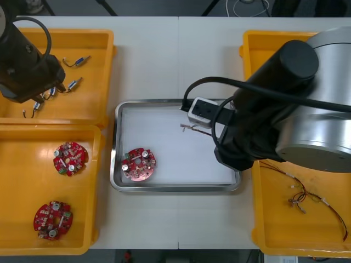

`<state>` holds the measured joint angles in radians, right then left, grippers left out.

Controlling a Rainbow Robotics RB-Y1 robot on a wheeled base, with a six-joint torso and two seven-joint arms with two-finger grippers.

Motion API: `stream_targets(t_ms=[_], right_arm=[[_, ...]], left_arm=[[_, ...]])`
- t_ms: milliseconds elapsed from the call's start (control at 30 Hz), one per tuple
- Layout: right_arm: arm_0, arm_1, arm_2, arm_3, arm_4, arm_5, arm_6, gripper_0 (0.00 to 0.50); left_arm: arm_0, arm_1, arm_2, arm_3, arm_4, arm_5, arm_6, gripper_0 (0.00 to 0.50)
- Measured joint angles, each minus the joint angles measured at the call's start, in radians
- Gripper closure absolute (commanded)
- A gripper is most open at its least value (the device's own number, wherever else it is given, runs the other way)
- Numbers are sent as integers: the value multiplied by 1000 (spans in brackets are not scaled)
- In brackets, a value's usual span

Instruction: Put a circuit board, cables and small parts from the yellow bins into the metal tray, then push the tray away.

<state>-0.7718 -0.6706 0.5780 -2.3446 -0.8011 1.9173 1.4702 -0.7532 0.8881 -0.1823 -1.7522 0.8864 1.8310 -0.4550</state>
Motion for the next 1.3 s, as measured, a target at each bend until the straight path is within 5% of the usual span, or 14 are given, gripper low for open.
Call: stream_targets(t_ms=[333,500,767,1033,1133,1200,1267,1300], right_arm=[[-14,88,56,147,49,-61,308,500],[-14,106,118,208,145,-145,442,500],[-15,110,248,332,201,-255,454,500],[-15,111,301,424,191,-289,454,500],[-15,111,301,439,176,-314,454,387],[-15,111,301,445,174,-325,454,223],[-15,111,301,446,174,-341,454,7],[-15,111,301,446,174,-345,454,0]], left_arm=[[-125,1,1,319,-35,-67,-190,0],[-165,1,1,418,-109,-137,-286,0],[-179,-14,1,552,-232,-287,-286,0],[-180,-52,3,655,-278,-456,-286,0],[-180,-68,4,692,-301,-502,-286,0],[-180,-77,8,714,-306,-531,-286,0],[-180,-85,10,738,-313,-556,-286,0],[-180,-88,11,747,-319,-564,-286,0]])
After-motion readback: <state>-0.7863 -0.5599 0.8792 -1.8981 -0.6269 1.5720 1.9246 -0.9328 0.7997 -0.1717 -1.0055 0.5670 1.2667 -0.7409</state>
